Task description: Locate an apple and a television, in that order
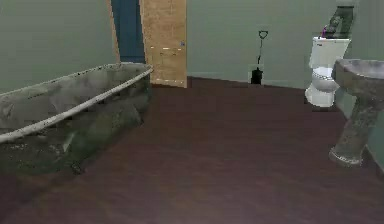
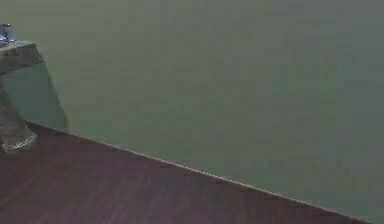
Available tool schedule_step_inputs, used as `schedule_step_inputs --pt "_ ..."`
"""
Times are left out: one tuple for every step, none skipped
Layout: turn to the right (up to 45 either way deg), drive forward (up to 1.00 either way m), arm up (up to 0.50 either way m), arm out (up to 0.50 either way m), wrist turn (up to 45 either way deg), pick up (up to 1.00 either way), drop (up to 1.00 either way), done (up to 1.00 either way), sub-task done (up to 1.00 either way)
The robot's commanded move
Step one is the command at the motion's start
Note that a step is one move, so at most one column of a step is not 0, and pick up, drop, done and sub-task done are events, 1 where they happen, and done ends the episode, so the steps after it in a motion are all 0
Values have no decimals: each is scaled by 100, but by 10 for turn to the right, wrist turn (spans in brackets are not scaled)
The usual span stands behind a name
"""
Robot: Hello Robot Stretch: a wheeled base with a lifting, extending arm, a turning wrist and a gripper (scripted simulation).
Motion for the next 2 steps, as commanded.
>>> schedule_step_inputs --pt "0 100 0 0 0 0 0 0 0" --pt "-30 0 0 0 0 0 0 0 0"
